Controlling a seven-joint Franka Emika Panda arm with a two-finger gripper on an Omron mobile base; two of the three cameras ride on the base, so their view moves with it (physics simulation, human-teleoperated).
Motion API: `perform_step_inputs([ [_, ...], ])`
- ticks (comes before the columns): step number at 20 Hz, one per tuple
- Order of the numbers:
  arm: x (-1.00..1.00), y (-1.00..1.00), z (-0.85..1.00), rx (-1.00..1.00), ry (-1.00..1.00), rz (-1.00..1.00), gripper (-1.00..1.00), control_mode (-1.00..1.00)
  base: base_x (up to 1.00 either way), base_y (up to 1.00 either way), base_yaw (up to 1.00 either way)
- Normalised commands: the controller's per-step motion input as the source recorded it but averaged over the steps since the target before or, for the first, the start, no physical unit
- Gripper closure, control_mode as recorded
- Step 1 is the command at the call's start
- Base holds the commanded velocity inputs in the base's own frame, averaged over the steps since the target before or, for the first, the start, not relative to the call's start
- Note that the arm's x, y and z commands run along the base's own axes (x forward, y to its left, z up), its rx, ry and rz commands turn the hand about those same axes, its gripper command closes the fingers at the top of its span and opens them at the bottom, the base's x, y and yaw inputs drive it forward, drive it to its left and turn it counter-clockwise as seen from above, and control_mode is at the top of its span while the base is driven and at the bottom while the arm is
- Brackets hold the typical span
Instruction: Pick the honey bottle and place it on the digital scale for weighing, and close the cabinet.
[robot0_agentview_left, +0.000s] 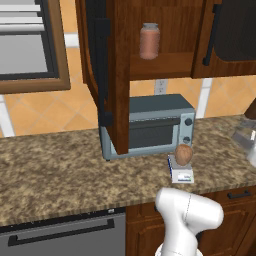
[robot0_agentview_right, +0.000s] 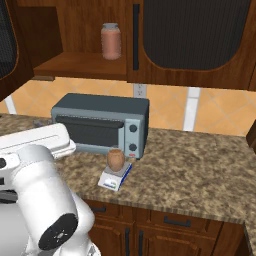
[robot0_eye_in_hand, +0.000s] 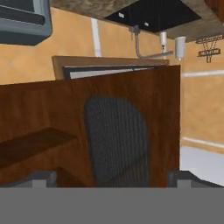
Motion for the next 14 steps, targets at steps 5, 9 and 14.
perform_step_inputs([
  [5,0.00,1.00,-0.64,0.02,-0.28,-0.58,-1.00,-1.00,0.00,0.00,0.00],
  [9,0.16,1.00,-0.88,0.09,-0.20,-0.47,-1.00,-1.00,0.00,0.00,0.00],
  [14,0.67,0.97,-1.00,0.20,-0.13,-0.43,-1.00,-1.00,0.00,0.00,0.00],
])
